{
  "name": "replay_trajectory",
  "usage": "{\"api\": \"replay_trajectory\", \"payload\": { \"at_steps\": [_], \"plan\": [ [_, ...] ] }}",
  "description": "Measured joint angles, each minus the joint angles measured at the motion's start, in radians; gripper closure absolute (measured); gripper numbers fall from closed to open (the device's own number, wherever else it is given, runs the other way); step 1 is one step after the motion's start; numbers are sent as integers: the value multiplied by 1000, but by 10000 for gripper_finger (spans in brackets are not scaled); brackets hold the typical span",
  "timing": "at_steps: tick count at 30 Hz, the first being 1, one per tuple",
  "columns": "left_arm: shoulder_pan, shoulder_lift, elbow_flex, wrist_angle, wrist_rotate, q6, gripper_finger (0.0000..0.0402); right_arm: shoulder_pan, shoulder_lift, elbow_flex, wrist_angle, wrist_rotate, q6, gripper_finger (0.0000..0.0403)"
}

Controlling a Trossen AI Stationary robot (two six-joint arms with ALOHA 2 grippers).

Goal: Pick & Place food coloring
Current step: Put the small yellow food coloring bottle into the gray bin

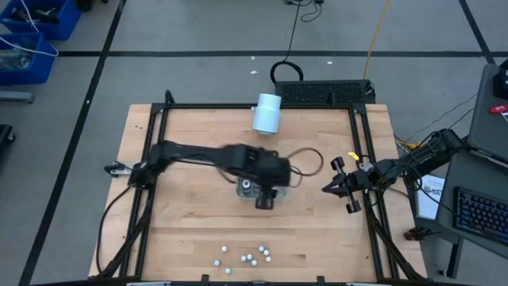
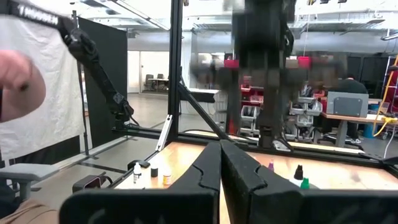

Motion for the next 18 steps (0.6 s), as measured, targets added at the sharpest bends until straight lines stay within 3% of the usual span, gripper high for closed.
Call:
{"api": "replay_trajectory", "payload": {
  "at_steps": [5, 10, 13, 18],
  "plan": [
    [-71, -163, 21, -179, -57, -108, 237, 0, 0, 0, -10, -1, -2, 403],
    [-181, -260, -11, -380, -225, -255, 326, 0, 2, 0, -18, -1, -5, 403],
    [-240, -271, -50, -411, -207, -308, 386, 0, 2, 0, -22, -1, -5, 403],
    [-356, -268, -175, -395, -105, -318, 396, 0, 2, 0, -23, -2, 2, 403]
  ]
}}
